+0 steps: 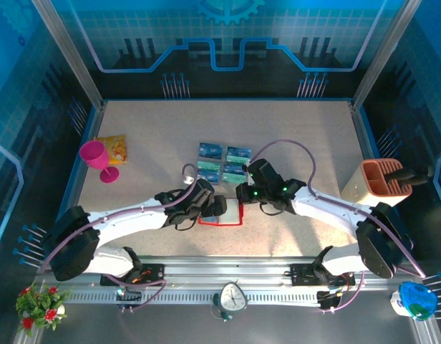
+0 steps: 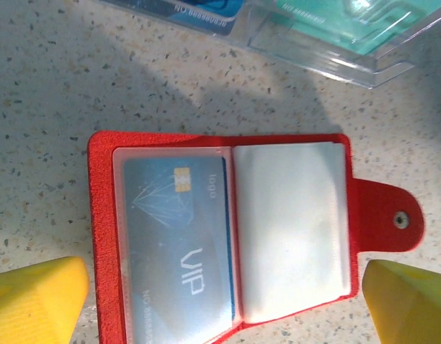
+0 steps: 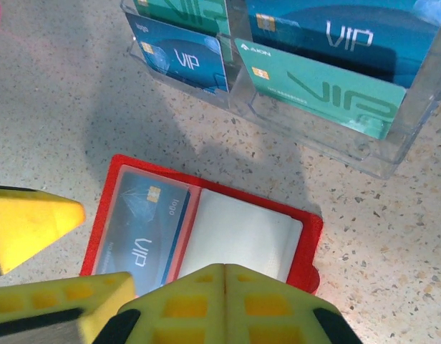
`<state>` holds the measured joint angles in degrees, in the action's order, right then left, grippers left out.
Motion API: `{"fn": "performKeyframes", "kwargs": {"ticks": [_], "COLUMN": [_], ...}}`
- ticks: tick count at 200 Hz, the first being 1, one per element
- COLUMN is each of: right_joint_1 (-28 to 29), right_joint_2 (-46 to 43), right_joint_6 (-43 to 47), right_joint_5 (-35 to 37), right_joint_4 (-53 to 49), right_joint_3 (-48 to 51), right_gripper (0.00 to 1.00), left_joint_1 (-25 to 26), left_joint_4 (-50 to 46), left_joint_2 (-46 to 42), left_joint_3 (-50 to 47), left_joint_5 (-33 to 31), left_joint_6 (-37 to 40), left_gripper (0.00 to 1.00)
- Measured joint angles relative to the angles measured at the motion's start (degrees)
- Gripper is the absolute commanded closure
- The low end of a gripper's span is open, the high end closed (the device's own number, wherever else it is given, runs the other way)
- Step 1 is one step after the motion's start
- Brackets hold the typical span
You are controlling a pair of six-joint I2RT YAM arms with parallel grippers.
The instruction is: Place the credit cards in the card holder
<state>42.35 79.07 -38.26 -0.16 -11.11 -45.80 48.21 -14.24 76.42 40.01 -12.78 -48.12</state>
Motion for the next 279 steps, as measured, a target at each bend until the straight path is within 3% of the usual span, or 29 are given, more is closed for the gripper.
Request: {"fn": "performKeyframes", "kwargs": {"ticks": [67,151,279], "right_joint_1": [2.3,-0.7,-0.9], "right_joint_2": [10.6,13.3,17.3], "right_joint_6": [-4.5,-3.7,-0.7], "right_joint_5": [-1.6,-2.0,-6.8], "right_joint_4": [5.6,7.4,10.3], "right_joint_3": [0.0,0.3,0.3], "right_gripper": [0.98,1.0,1.0], "left_joint_1": [1.5,1.5,1.5], "left_joint_4": [1.6,5.2,6.0], "left_joint_2": [-0.2,4.1,8.1], "left_joint_3": [0.0,-1.0,-1.9], "left_joint_5": [0.2,0.2,-0.3], "left_joint_6": [-0.5,-1.5,-1.0], "left_gripper": [0.01,0.01,0.01]}}
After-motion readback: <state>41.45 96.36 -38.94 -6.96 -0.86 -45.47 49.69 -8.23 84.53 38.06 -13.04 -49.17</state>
